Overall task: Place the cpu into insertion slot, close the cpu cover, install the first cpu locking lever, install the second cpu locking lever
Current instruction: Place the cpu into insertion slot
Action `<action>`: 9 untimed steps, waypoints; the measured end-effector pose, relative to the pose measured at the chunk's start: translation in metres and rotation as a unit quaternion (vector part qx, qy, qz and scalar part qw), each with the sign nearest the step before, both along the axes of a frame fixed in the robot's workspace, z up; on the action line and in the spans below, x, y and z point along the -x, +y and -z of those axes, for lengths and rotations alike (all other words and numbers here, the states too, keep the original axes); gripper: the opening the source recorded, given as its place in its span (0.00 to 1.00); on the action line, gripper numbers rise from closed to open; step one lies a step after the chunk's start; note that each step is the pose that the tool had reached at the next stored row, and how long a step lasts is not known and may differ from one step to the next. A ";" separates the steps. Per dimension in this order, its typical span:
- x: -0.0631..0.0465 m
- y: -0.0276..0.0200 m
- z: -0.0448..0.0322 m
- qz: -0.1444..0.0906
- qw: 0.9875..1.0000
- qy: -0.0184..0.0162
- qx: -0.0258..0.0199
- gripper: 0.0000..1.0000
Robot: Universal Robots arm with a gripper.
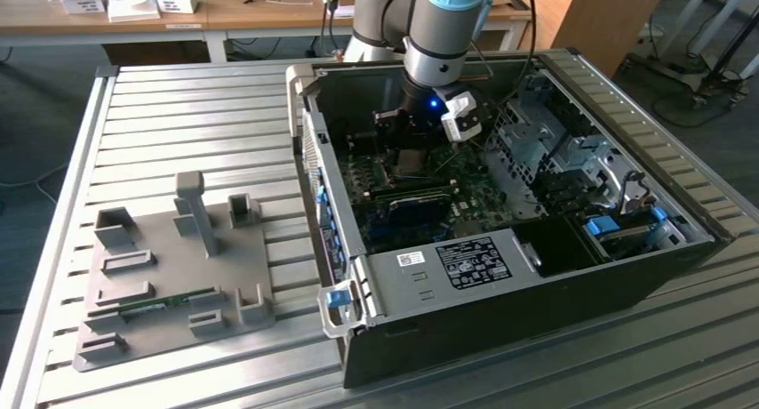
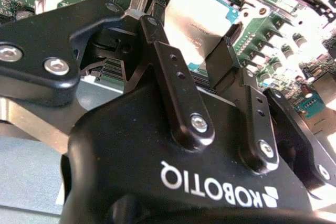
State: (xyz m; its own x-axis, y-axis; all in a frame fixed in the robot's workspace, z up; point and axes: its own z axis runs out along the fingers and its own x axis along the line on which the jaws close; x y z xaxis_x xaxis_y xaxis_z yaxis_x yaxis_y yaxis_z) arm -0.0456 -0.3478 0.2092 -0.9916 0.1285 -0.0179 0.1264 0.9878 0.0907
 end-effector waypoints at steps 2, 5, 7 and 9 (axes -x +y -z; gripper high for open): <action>0.000 0.0000 0.0000 0.000 1.000 0.000 0.000 0.54; 0.000 0.0000 0.0000 0.000 1.000 0.000 0.000 0.54; 0.000 0.0000 0.0000 0.000 1.000 0.000 0.000 0.54; 0.000 0.0000 0.0000 0.002 1.000 0.000 0.000 0.54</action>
State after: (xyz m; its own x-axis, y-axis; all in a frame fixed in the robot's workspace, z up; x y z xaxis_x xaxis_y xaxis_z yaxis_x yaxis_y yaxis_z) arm -0.0456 -0.3478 0.2092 -0.9910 0.1325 -0.0179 0.1303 0.9873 0.0907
